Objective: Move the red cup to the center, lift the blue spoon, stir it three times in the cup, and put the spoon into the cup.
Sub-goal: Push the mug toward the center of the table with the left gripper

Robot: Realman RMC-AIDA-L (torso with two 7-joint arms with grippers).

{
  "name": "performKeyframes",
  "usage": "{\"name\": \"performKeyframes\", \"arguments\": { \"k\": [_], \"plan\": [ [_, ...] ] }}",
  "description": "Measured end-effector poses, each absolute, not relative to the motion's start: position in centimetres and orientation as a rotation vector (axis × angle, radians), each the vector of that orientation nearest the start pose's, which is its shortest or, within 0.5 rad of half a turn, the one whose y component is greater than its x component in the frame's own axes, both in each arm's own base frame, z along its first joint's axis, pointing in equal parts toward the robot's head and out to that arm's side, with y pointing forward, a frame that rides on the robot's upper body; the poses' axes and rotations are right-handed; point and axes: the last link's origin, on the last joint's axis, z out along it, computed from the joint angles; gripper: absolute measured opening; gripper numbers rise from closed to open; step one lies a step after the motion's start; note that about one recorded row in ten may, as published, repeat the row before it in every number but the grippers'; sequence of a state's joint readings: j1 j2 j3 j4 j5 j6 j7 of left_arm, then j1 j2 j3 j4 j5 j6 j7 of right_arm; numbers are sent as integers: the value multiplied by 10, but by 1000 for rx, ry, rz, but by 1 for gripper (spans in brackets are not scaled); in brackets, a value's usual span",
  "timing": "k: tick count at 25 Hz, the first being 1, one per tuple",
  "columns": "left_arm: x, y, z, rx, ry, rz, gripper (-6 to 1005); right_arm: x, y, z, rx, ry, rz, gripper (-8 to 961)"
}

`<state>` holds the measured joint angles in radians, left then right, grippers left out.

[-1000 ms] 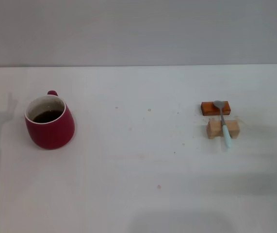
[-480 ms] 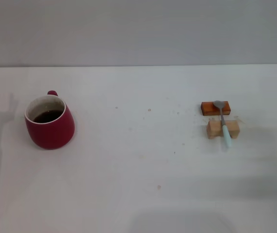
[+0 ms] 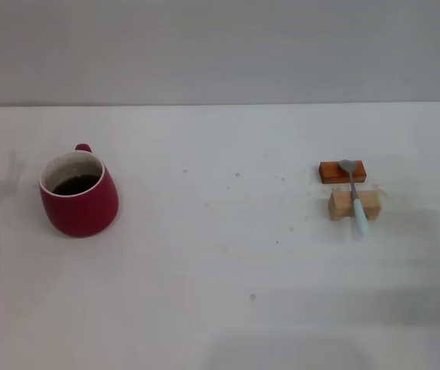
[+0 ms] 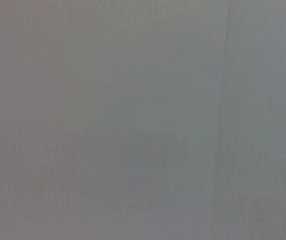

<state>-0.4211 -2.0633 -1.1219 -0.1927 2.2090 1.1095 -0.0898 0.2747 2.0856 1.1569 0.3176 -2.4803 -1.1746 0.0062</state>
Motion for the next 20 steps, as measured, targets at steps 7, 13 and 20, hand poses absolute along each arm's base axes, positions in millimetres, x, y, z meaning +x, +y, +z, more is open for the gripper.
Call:
{"name": "performKeyframes", "arguments": {
  "k": [7,13,20],
  "plan": [
    [-375,327,34,-1268,-657,-588,862,349,309,13,-1398,505,626,667],
    [-383,322,32,-1301,-617,-479,824,350,309,15,-1388,504,623,667],
    [-380,318,16,-1441,-494,-326,666,351,309,16,-1384,502,623,667]
  ]
}}
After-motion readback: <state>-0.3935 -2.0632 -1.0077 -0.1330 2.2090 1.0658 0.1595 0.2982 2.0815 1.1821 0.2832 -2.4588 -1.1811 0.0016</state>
